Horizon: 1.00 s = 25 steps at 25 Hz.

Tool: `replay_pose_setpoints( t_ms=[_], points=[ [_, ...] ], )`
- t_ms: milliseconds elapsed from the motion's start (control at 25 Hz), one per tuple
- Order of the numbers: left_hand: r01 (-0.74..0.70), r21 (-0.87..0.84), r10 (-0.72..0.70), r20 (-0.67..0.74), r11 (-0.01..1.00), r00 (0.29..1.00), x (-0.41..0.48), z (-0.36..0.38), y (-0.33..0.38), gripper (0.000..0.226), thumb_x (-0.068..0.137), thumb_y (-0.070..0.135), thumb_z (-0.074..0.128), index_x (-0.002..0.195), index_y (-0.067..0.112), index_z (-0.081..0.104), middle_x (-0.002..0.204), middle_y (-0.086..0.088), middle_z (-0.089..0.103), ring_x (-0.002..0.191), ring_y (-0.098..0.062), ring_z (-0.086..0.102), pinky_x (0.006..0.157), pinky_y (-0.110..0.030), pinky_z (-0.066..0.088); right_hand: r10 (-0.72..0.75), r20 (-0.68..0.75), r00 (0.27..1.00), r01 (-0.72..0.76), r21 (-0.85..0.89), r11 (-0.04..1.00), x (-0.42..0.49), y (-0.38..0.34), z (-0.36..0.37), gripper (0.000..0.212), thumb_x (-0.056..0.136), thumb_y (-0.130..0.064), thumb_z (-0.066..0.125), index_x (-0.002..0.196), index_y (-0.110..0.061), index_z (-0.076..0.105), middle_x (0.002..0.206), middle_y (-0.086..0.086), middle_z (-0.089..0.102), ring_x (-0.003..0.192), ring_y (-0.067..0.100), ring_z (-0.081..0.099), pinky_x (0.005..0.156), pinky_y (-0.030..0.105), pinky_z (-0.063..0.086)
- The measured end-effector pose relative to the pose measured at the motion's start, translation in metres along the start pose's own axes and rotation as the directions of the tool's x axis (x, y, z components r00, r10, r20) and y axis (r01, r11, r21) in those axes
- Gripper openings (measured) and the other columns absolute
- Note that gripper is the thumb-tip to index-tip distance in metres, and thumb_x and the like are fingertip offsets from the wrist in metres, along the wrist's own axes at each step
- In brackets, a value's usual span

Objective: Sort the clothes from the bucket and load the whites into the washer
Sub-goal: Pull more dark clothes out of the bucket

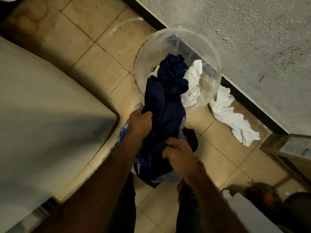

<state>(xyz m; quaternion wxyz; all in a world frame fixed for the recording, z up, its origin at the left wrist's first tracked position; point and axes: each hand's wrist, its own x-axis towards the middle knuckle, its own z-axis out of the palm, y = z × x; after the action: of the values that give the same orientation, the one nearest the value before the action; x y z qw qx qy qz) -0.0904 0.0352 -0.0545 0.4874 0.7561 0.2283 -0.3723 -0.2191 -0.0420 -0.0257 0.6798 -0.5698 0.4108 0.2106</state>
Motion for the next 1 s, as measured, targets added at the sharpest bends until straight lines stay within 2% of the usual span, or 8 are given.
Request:
replay_pose_setpoints(
  t_ms=[200,320,440,560,680,800,880,1000],
  points=[
    [-0.002,0.022,0.001,0.034,1.0,0.999,-0.016,-0.007,-0.02,0.015,0.087,0.003,0.048,0.082,0.003,0.061,0.072,-0.016,0.06,0.068,-0.026,0.059,0.065,-0.035,0.047,-0.043,-0.402,0.915,0.074,0.06,0.995,0.02,-0.01,0.005,0.015,0.095,-0.028,0.063,0.107,-0.022,0.069,0.095,-0.008,0.072,0.085,0.0,0.066,0.073,0.022,0.049],
    [-0.053,0.081,0.038,0.182,0.995,0.983,-0.032,-0.002,-0.021,0.03,0.091,-0.001,0.047,0.069,0.01,0.064,0.051,0.004,0.064,0.047,-0.006,0.06,0.047,-0.018,0.047,-0.103,-0.474,0.874,0.04,-0.14,0.989,0.043,-0.029,0.004,0.066,0.086,-0.06,0.068,0.136,-0.019,0.055,0.13,0.001,0.062,0.117,0.016,0.061,0.093,0.029,0.05],
    [-0.152,0.156,0.09,0.347,0.976,0.934,-0.037,0.005,-0.018,0.04,0.091,-0.007,0.045,0.057,0.013,0.054,0.045,0.007,0.054,0.039,-0.005,0.05,0.044,-0.022,0.04,-0.109,-0.415,0.903,-0.022,-0.299,0.954,0.074,-0.055,-0.007,0.088,0.074,-0.064,0.076,0.145,-0.019,0.048,0.14,0.01,0.055,0.127,0.03,0.056,0.105,0.045,0.05],
    [-0.279,0.248,0.145,0.45,0.928,0.881,-0.035,0.005,-0.014,0.044,0.09,-0.008,0.046,0.053,0.015,0.045,0.039,0.011,0.047,0.035,-0.002,0.042,0.042,-0.022,0.034,-0.078,-0.376,0.923,-0.153,-0.547,0.823,0.095,-0.068,-0.012,0.064,0.079,-0.047,0.075,0.133,-0.017,0.057,0.136,0.015,0.052,0.123,0.039,0.054,0.097,0.043,0.05],
    [-0.318,0.234,0.175,0.479,0.919,0.86,-0.035,0.0,-0.001,0.036,0.085,-0.013,0.047,0.062,0.015,0.054,0.049,0.008,0.057,0.045,-0.007,0.052,0.047,-0.021,0.043,-0.184,-0.381,0.906,-0.082,-0.585,0.807,0.097,-0.071,-0.015,0.014,0.084,-0.021,0.064,0.075,-0.011,0.058,0.092,0.008,0.061,0.092,0.033,0.064,0.07,0.035,0.042],
    [-0.136,-0.034,0.14,0.302,0.99,0.943,-0.029,0.0,0.01,0.019,0.087,-0.001,0.055,0.089,0.01,0.07,0.094,-0.022,0.07,0.089,-0.033,0.068,0.08,-0.041,0.057,-0.215,-0.41,0.886,-0.042,-0.532,0.846,0.083,-0.062,-0.021,0.034,0.084,-0.009,0.057,0.057,-0.019,0.039,0.062,-0.003,0.045,0.069,0.026,0.051,0.067,0.031,0.032],
    [0.083,-0.259,0.003,0.316,0.962,0.949,-0.021,0.001,0.014,0.024,0.094,0.032,0.06,0.099,0.016,0.077,0.105,-0.013,0.076,0.098,-0.028,0.073,0.082,-0.039,0.059,-0.261,-0.407,0.875,0.042,-0.474,0.88,0.061,-0.051,-0.016,0.039,0.083,-0.002,0.054,0.054,-0.021,0.036,0.058,-0.002,0.043,0.059,0.019,0.043,0.064,0.03,0.03],
    [0.097,-0.164,-0.035,0.345,0.982,0.938,-0.001,0.005,0.02,0.059,0.078,0.062,0.072,0.12,0.021,0.071,0.111,-0.004,0.077,0.099,-0.024,0.075,0.088,-0.038,0.06,-0.307,-0.264,0.914,0.232,-0.281,0.931,0.024,-0.034,0.006,0.039,0.083,0.001,0.05,0.055,-0.026,0.044,0.061,-0.005,0.052,0.061,0.014,0.047,0.061,0.025,0.038]
  ],
)
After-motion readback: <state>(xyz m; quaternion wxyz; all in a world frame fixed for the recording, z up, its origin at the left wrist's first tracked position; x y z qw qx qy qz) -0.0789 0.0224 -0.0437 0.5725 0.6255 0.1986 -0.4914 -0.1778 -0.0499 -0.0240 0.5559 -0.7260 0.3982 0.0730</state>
